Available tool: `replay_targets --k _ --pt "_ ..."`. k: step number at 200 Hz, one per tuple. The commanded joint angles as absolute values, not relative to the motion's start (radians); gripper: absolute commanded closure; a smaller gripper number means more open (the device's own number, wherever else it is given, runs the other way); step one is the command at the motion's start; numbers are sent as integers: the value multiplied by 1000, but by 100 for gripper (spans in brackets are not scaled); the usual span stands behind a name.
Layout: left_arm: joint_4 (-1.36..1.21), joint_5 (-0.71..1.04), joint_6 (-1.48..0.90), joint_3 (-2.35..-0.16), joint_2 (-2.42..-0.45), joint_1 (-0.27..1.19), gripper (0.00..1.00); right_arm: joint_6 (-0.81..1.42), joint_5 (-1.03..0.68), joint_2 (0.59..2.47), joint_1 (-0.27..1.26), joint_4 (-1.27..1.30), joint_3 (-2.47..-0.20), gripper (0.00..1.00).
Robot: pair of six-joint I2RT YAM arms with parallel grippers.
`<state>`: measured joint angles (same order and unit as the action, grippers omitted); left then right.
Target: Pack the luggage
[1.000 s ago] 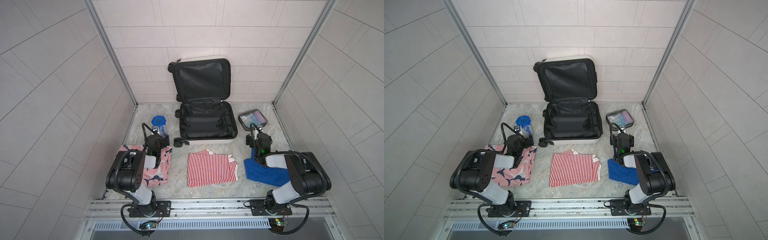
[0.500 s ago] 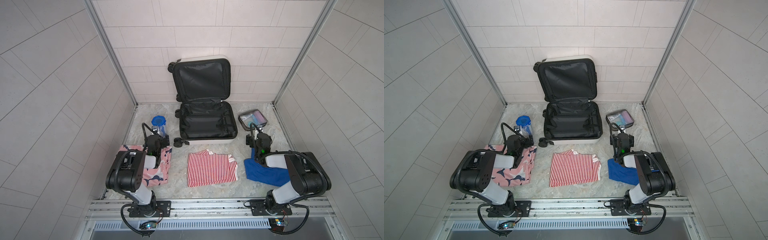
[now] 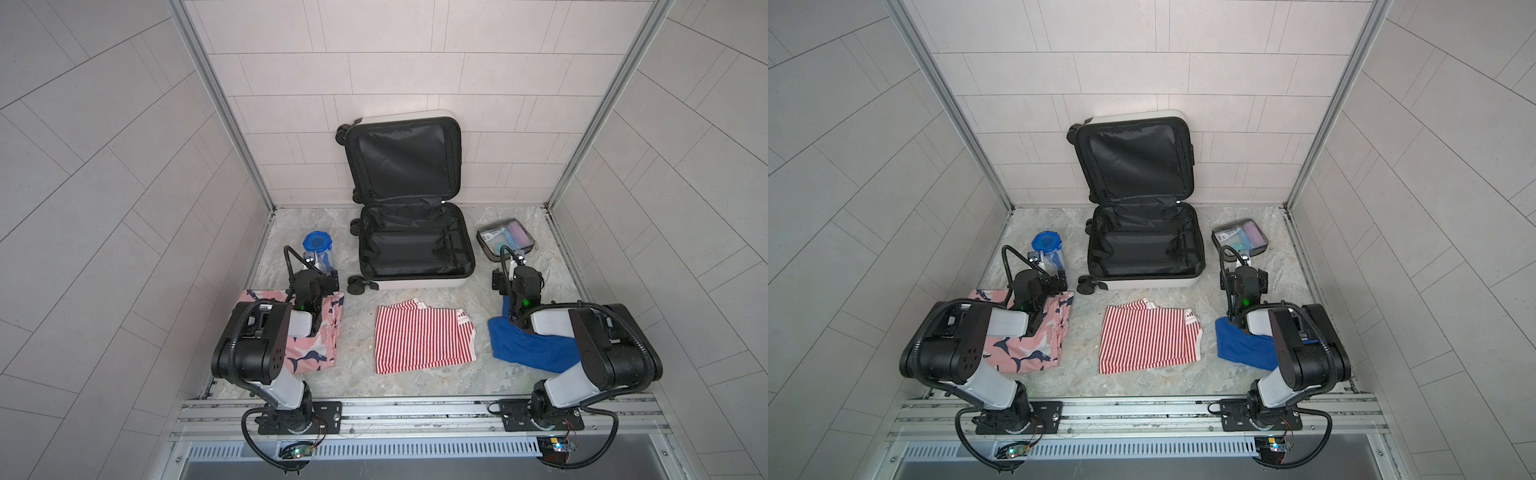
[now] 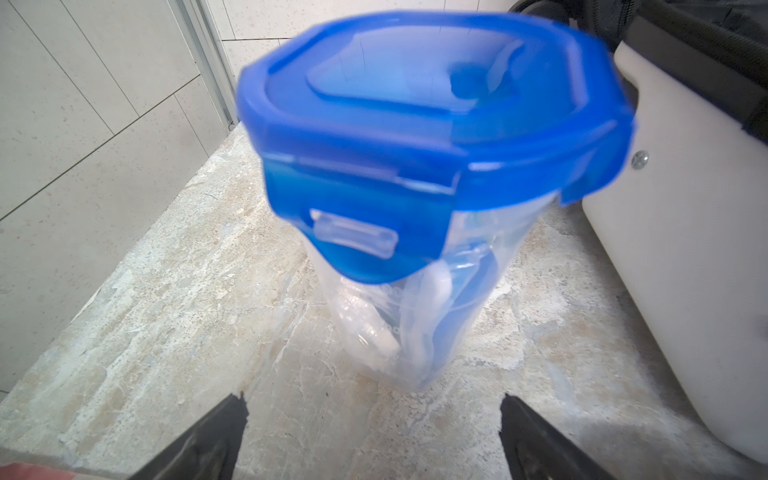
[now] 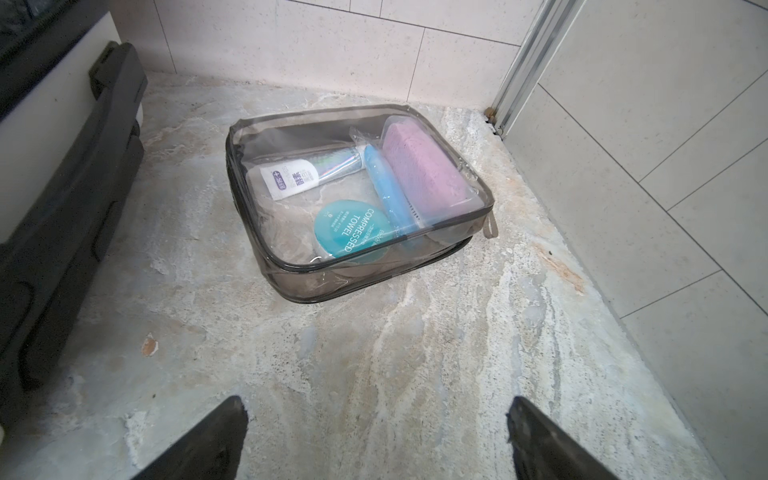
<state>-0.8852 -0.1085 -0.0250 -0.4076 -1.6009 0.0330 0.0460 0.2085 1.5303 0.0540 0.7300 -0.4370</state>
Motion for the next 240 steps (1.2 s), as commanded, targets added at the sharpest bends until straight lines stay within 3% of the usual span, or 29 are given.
replay_targets --k 1,180,240 --pt "-908 -107 -6 -410 -1591 29 0 51 209 1513 51 732 -430 0" --pt "-909 -103 -10 -408 -1588 29 0 51 210 1509 51 738 -424 0" --pt "-831 -127 -18 -408 -1496 28 0 83 270 1367 52 686 -385 0"
